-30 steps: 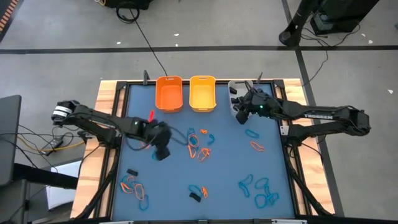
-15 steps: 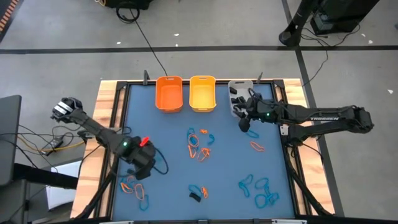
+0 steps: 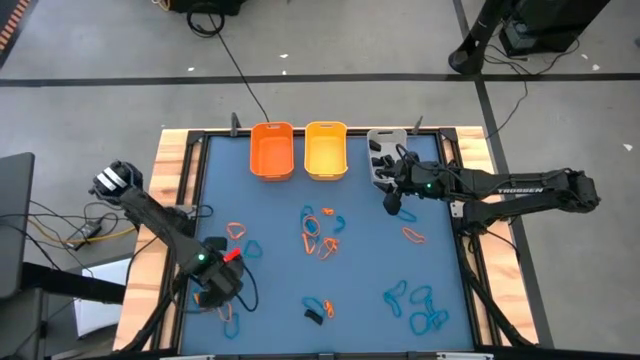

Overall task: Sort rubber bands into baskets
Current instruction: Put the black rubber band into the gray bin

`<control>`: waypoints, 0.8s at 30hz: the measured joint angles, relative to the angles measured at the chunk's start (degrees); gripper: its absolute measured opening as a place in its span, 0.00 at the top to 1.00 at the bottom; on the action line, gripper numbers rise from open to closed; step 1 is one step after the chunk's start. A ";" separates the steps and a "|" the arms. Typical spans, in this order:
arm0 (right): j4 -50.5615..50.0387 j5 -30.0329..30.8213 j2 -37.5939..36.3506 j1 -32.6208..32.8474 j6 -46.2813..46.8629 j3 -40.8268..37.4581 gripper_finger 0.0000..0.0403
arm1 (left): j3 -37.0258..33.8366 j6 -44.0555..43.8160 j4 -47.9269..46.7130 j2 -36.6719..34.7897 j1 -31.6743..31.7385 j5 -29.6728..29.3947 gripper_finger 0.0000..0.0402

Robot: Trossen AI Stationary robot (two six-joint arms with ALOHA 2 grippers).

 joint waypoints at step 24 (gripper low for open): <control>0.95 -2.06 0.00 -0.02 -0.02 0.00 0.53 | -10.35 -2.49 11.13 2.71 -2.02 5.06 0.84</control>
